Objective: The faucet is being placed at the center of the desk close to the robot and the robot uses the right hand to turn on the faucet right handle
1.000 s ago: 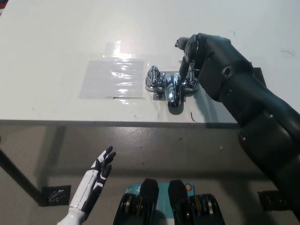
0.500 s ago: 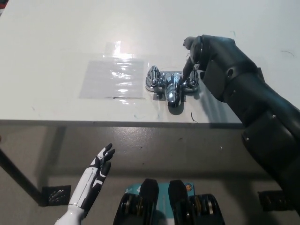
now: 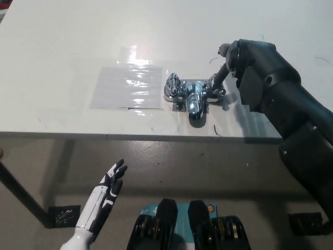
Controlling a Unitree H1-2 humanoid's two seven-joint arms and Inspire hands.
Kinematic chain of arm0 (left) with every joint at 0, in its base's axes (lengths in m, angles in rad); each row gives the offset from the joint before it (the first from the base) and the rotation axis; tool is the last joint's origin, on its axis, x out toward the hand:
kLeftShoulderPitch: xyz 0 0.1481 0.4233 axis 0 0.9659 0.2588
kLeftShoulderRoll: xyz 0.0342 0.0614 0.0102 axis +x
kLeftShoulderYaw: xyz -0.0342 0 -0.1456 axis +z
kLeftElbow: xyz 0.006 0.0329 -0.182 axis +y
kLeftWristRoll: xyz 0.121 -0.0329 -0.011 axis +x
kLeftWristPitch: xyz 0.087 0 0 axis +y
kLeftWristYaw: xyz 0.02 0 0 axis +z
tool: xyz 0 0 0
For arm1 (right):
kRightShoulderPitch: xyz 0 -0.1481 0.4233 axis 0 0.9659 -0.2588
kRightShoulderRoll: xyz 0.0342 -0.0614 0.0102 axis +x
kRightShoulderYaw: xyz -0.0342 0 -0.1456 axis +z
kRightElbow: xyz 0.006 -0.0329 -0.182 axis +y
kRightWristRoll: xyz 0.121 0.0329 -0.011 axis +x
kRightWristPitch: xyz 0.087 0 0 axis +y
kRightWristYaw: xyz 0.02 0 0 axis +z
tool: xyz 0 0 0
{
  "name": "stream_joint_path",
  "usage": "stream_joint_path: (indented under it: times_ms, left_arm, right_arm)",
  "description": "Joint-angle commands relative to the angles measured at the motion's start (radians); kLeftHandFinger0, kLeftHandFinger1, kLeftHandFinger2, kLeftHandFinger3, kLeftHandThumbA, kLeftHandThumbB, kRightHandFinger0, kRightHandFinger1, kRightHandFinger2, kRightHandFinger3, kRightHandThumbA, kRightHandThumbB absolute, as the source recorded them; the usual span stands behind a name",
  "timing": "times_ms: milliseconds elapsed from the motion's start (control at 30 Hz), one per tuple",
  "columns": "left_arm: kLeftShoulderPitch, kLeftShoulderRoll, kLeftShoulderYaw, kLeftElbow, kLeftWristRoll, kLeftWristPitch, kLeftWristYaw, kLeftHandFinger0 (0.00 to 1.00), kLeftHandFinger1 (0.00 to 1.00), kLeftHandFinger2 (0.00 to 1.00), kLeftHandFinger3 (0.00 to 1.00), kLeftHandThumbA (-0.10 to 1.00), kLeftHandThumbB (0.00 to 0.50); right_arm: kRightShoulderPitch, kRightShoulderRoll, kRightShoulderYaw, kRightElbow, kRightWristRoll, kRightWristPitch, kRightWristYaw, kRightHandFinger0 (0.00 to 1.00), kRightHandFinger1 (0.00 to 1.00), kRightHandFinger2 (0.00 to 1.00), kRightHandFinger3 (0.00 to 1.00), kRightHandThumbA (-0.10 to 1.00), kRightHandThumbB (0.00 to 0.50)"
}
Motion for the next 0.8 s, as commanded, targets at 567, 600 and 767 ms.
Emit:
stream_joint_path:
  times_ms: [567,600,767]
  left_arm:
    - [-0.018,0.009,0.007,-0.027,-0.001,-0.016,-0.004,1.00,1.00,1.00,1.00,1.00,0.155]
    - [-0.017,0.008,0.007,-0.030,-0.005,-0.012,-0.005,1.00,1.00,1.00,1.00,1.00,0.160]
    - [-0.019,0.009,0.008,-0.025,-0.009,-0.018,-0.006,1.00,1.00,1.00,1.00,1.00,0.150]
  right_arm:
    - [-0.058,-0.068,0.055,0.016,-0.051,-0.004,-0.007,1.00,1.00,1.00,1.00,0.80,0.274]
    - [-0.055,-0.070,0.057,0.013,-0.055,-0.002,-0.025,1.00,1.00,1.00,1.00,0.78,0.273]
    - [-0.049,-0.077,0.050,-0.001,-0.055,0.012,-0.092,1.00,1.00,1.00,1.00,0.69,0.245]
